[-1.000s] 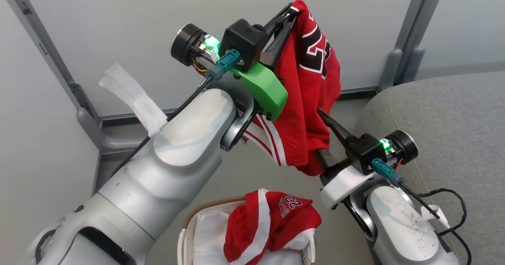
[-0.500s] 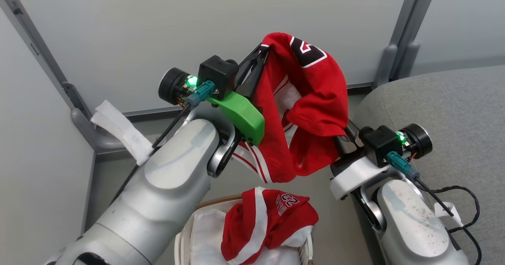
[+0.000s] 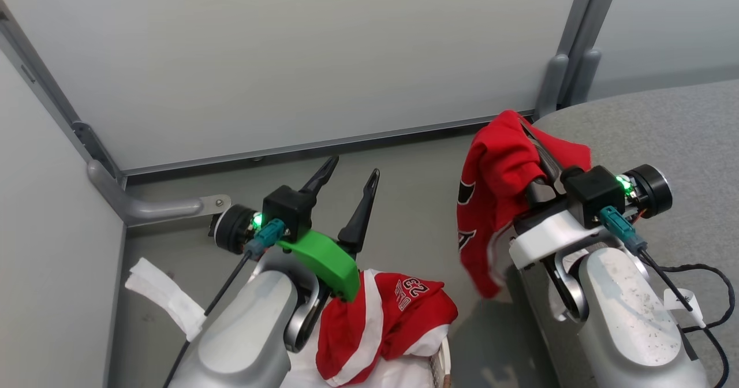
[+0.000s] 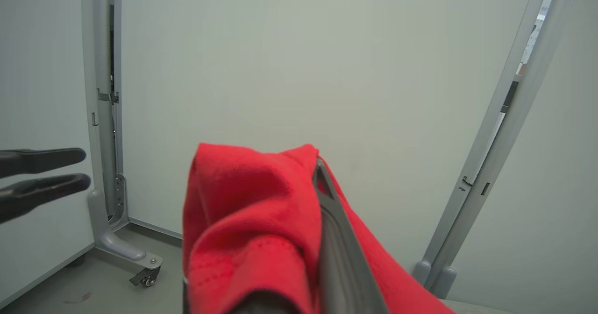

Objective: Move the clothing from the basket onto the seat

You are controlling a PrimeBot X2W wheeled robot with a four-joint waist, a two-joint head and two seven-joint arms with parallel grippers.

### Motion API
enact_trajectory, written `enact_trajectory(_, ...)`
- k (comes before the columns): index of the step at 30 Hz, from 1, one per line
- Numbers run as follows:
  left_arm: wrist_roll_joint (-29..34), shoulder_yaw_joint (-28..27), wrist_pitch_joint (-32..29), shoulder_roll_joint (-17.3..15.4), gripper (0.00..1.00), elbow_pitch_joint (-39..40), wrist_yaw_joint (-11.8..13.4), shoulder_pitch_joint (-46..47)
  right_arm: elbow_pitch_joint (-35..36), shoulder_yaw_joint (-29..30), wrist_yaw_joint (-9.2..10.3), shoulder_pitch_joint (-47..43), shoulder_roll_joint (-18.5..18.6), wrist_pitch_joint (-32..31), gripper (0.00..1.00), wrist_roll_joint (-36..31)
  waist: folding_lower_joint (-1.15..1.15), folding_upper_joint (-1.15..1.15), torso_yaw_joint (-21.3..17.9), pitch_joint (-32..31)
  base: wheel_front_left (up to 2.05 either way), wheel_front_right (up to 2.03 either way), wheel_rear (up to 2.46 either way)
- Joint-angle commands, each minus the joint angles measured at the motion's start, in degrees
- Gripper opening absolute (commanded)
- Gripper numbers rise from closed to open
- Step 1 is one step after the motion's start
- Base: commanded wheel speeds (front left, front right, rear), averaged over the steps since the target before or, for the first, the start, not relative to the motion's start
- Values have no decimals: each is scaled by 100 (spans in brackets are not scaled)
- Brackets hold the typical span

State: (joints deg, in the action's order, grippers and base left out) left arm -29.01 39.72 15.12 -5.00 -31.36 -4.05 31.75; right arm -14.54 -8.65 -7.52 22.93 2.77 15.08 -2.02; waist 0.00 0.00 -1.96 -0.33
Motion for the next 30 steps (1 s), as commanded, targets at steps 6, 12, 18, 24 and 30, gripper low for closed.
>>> enact_trajectory(6,303,-303,4,80,100,61,-145,-646,137,143,6,-64,20,14,0,-183,0,0,-132,37,0,0,0)
enact_trajectory(12,483,-581,5,138,100,162,-211,-1068,213,330,6,-56,21,14,0,-303,0,0,-243,69,0,0,0)
enact_trajectory(18,653,-819,5,178,100,322,-242,-1306,200,526,6,84,21,14,0,-449,0,0,-409,118,0,0,0)
enact_trajectory(24,738,-957,5,201,100,518,-277,-1454,279,720,6,265,22,14,0,-660,0,0,-767,261,0,0,0)
enact_trajectory(30,740,-959,4,205,100,719,-291,-1498,361,891,6,391,140,14,0,-764,0,0,-1259,465,0,0,0)
